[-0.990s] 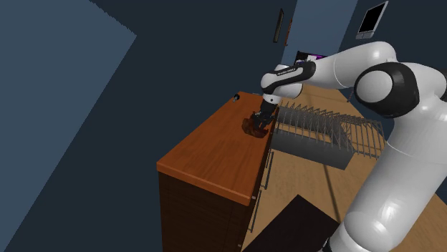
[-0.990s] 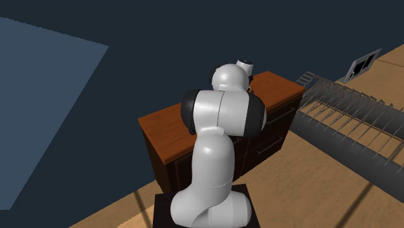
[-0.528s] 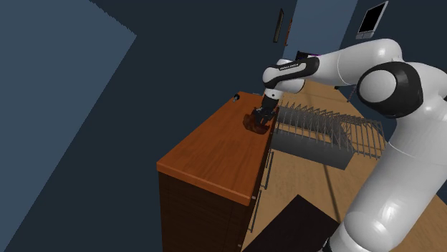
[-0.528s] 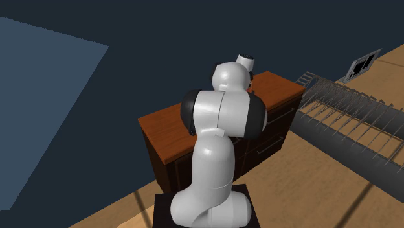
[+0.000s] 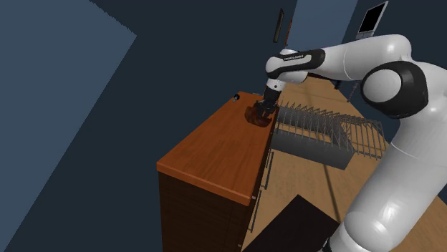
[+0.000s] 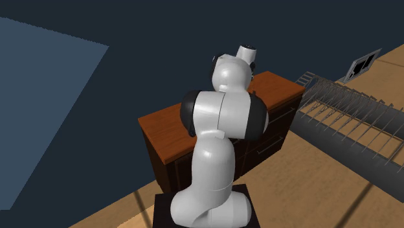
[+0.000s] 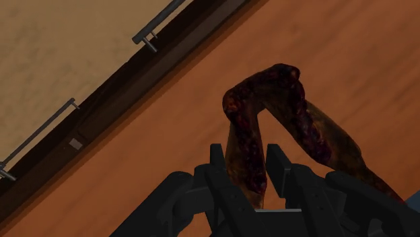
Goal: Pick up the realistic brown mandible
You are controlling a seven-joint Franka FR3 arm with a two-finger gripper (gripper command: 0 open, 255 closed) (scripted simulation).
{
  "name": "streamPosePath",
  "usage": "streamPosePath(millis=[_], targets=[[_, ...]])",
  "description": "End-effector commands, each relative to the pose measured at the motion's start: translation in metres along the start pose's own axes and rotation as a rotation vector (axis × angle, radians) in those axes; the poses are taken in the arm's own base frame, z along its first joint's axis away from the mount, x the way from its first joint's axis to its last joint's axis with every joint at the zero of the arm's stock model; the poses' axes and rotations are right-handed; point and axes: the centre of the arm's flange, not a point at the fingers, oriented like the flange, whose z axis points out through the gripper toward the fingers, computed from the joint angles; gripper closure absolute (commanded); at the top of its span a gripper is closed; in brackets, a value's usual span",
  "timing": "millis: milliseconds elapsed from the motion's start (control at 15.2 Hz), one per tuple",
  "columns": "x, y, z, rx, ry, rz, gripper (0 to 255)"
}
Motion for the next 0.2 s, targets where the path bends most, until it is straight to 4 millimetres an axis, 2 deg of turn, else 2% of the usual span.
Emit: streamPosePath(millis=[0,132], targets=[[0.0001,-0.0032,-0.0111,0.0,0.0,0.0,255],[0.0001,-0.0033,-0.0119,0.0,0.0,0.0,255]])
